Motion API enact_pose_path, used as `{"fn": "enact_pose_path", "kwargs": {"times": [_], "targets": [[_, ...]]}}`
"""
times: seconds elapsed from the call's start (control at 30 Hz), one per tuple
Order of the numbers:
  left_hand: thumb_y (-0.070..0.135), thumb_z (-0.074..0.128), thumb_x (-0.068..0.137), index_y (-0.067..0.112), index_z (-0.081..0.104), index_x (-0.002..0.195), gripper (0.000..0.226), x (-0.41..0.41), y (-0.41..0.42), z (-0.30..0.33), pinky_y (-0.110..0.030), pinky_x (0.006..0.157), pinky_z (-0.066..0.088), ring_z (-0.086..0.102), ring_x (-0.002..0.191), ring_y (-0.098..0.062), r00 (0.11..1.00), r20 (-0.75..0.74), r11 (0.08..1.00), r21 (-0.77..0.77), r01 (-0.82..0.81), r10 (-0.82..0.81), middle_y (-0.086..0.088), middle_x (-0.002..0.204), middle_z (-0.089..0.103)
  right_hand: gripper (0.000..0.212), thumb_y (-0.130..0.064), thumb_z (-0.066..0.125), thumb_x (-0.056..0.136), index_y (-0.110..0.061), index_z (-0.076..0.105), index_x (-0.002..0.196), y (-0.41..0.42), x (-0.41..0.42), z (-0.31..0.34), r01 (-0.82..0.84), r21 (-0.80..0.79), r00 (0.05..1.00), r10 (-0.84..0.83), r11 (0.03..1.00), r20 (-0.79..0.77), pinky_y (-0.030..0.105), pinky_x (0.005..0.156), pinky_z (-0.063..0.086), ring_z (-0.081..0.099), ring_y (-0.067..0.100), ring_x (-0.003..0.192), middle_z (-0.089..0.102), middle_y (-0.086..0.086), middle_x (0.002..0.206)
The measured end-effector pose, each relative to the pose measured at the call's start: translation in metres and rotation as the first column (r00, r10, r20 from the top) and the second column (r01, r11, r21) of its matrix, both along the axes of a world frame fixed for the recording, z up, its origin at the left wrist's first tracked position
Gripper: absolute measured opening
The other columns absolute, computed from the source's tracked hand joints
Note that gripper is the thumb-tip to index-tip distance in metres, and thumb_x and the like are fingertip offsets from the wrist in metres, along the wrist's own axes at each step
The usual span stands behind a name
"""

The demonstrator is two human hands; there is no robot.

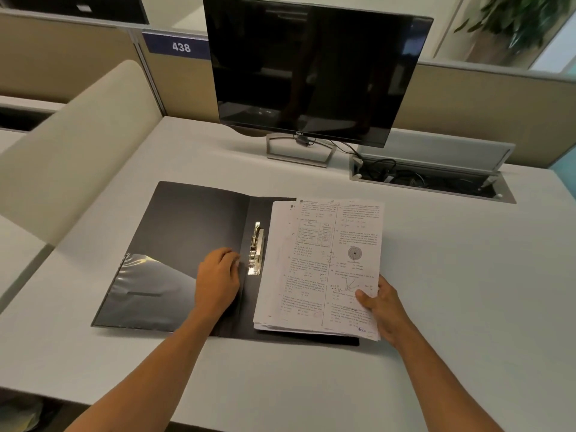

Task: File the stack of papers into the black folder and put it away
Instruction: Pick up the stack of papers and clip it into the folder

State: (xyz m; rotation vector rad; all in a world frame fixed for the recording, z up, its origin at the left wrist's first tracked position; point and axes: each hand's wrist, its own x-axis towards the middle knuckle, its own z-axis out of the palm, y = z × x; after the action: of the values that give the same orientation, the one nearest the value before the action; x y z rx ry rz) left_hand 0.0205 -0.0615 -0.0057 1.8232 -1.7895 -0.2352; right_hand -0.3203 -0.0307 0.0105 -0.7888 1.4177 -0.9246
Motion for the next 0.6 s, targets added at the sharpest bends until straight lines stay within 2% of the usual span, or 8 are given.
{"fn": "enact_pose_path", "kwargs": {"times": [0.07,0.13,0.2,0.37,0.6], "targets": [[0.012,0.055,0.092,0.004,0.065,0.109,0.021,0.006,-0.006,-0.008,-0.044,0.096,0.045,0.058,0.107,-0.032,0.996,0.081,0.999,0.022,0.040,-0.042,-0.014,0.115,0.064,0.039,0.000,0.062,0.086,-0.028,0.059,0.114,-0.001,0.005,0.000,-0.006,0.003,1.000,0.006,1.000,0.002,0.038,0.072,0.058,0.069,0.019,0.095,0.070,0.000,0.111],[0.014,0.051,0.095,0.005,0.061,0.119,0.028,0.008,-0.007,-0.016,-0.049,0.109,0.034,0.049,0.124,-0.035,0.990,0.121,0.995,0.078,0.066,-0.076,-0.015,0.128,0.059,0.039,0.000,0.062,0.086,-0.027,0.059,0.115,-0.001,0.007,0.001,-0.008,0.003,1.000,0.008,1.000,0.006,0.038,0.072,0.058,0.069,0.021,0.096,0.070,0.001,0.111],[0.015,0.047,0.096,0.007,0.056,0.127,0.034,0.007,-0.007,-0.023,-0.049,0.115,0.020,0.039,0.134,-0.033,0.983,0.144,0.988,0.121,0.096,-0.113,-0.014,0.137,0.053,0.040,0.000,0.062,0.086,-0.026,0.058,0.116,-0.001,0.007,0.001,-0.011,0.002,1.000,0.011,1.000,0.006,0.038,0.073,0.058,0.068,0.021,0.097,0.070,0.002,0.112],[0.020,0.041,0.098,0.012,0.047,0.136,0.040,0.008,-0.008,-0.030,-0.044,0.117,0.008,0.028,0.141,-0.028,0.980,0.149,0.979,0.173,0.106,-0.132,-0.010,0.145,0.045,0.040,0.000,0.062,0.087,-0.023,0.057,0.119,-0.005,0.004,0.001,-0.026,0.013,1.000,0.027,1.000,-0.008,0.043,0.076,0.058,0.068,0.024,0.099,0.069,0.003,0.114],[0.023,0.040,0.098,0.014,0.045,0.138,0.041,0.006,-0.009,-0.031,-0.046,0.118,0.008,0.027,0.142,-0.027,0.979,0.144,0.976,0.185,0.114,-0.141,-0.008,0.147,0.043,0.040,-0.002,0.062,0.086,-0.025,0.057,0.119,-0.011,0.005,0.003,-0.058,0.014,0.998,0.058,0.998,0.006,0.038,0.071,0.058,0.069,0.022,0.097,0.070,0.001,0.113]]}}
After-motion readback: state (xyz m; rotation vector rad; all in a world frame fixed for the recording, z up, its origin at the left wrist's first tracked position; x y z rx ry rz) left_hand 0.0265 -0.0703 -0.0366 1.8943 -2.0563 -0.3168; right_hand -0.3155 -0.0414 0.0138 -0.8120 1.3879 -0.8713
